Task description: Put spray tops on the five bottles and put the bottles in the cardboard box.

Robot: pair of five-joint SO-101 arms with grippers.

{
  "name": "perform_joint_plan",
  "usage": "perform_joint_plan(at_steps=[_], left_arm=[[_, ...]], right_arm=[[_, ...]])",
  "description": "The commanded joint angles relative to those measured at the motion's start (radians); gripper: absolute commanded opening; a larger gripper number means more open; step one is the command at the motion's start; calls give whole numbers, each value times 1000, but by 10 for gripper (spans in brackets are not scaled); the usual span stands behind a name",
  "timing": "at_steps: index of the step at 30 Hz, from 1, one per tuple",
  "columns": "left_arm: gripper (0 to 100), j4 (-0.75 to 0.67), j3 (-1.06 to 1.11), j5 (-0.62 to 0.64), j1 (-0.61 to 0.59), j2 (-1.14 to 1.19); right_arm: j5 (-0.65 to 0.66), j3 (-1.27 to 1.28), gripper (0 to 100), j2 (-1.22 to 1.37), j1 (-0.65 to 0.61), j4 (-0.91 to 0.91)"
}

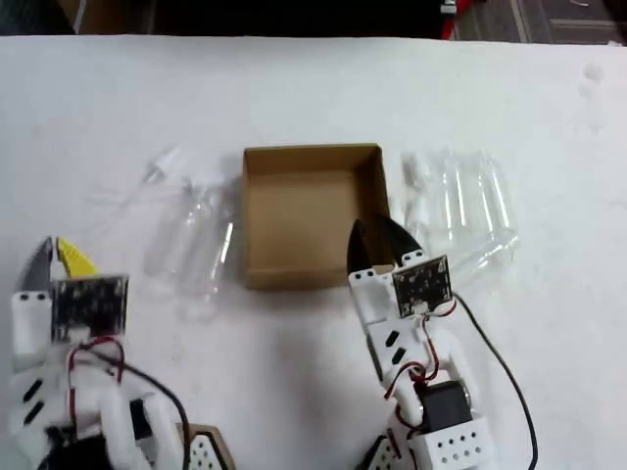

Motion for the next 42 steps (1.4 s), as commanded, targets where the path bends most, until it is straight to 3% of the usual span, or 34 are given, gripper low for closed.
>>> perform_joint_plan(at_steps=[1, 7, 13, 24, 35, 39, 42], left_arm=[[28, 41, -161, -92, 4, 7], [28, 100, -276, -172, 4, 76], [28, 232, -549, -173, 21, 476], [28, 677, -1278, -166, 344, 1317], [52, 678, -1662, -160, 467, 2034], [121, 677, -1827, -20, 463, 2253], [123, 669, -1987, 2, 443, 2407]], right_arm=[[12, 8, 84, -1, 13, -24], [12, 8, 84, -1, 13, -24], [12, 8, 84, -1, 13, -24], [12, 8, 84, -1, 13, -24], [12, 8, 84, -1, 13, -24], [12, 8, 84, -1, 13, -24], [14, 8, 84, -1, 13, -24]])
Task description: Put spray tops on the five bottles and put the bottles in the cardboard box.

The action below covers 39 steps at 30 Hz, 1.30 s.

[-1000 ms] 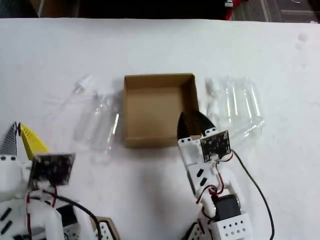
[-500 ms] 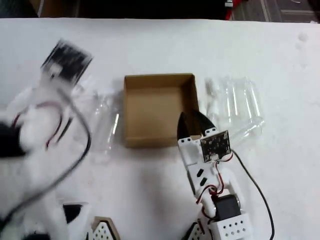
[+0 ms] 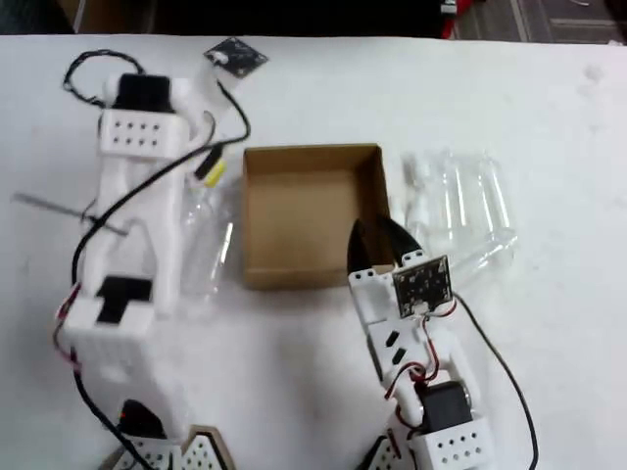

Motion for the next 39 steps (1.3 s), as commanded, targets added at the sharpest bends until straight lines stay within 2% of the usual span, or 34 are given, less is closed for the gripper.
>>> perform_joint_plan(at_steps=[1, 7, 12, 17, 39], left_arm=[[123, -12, -269, 52, -15, 209], [124, -8, -552, 48, -15, 490], [124, 5, -689, 54, -64, 622], [128, 6, -657, 91, -108, 634], [129, 9, -574, 95, -76, 639]], right_arm=[[14, 8, 84, -1, 13, -24], [14, 8, 84, -1, 13, -24], [14, 8, 84, -1, 13, -24], [14, 8, 84, -1, 13, -25], [14, 8, 84, -1, 13, -28]])
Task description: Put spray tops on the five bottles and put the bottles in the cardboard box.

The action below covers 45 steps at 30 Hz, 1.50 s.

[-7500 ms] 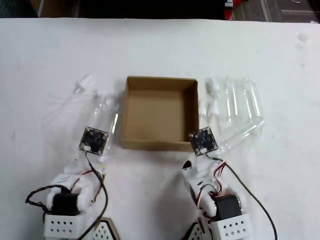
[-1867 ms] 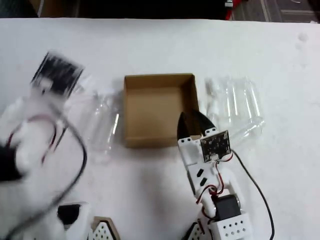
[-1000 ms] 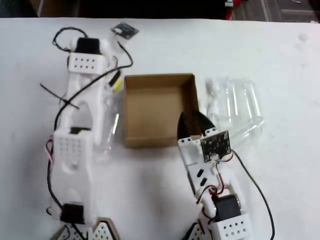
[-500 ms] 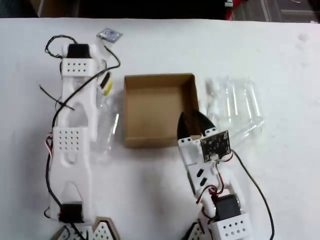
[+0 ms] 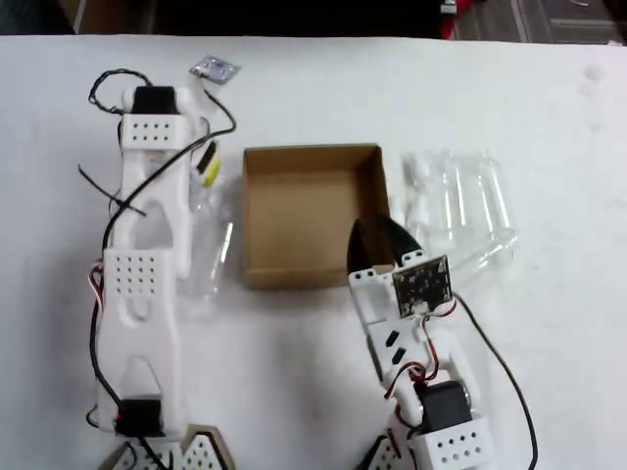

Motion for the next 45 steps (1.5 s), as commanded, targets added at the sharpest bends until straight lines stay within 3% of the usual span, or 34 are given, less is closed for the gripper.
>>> perform_joint_plan(at_steps=[1, 17, 23, 32, 38, 45], left_arm=[[129, 9, 49, 17, 27, -19], [153, 6, 95, 80, 36, -12], [92, 8, 104, 80, 39, -13], [87, 8, 94, 84, 45, -27], [44, 12, 163, 86, 99, -188], [28, 9, 423, 86, 189, -516]], right_arm=[[12, 8, 84, -1, 13, -28], [12, 8, 84, -1, 13, -28], [12, 8, 84, -1, 13, -28], [12, 8, 84, -1, 13, -30], [12, 8, 84, -1, 13, -30], [12, 8, 84, -1, 16, -31]])
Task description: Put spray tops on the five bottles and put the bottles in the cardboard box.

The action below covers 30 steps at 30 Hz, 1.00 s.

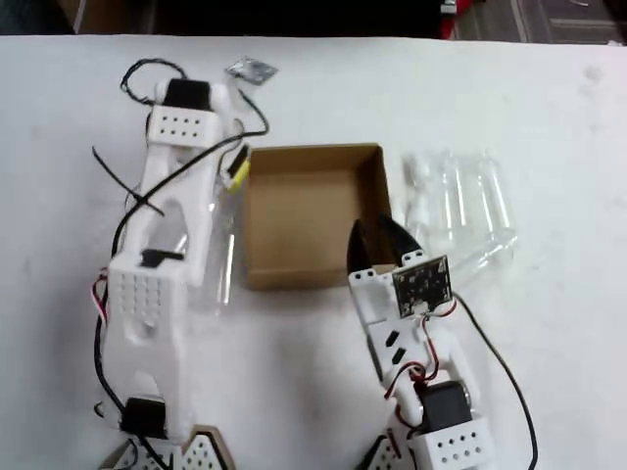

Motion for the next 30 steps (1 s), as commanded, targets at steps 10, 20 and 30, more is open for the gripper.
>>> perform_joint_plan(at_steps=[10, 20, 30], left_arm=[[28, 2, 218, 14, 79, -708], [22, -11, 227, 14, 206, -949], [21, -5, 229, 192, 302, -1087]], right_arm=[[12, 8, 84, -1, 50, -42], [12, 8, 84, -1, 50, -42], [12, 8, 84, -1, 50, -42]])
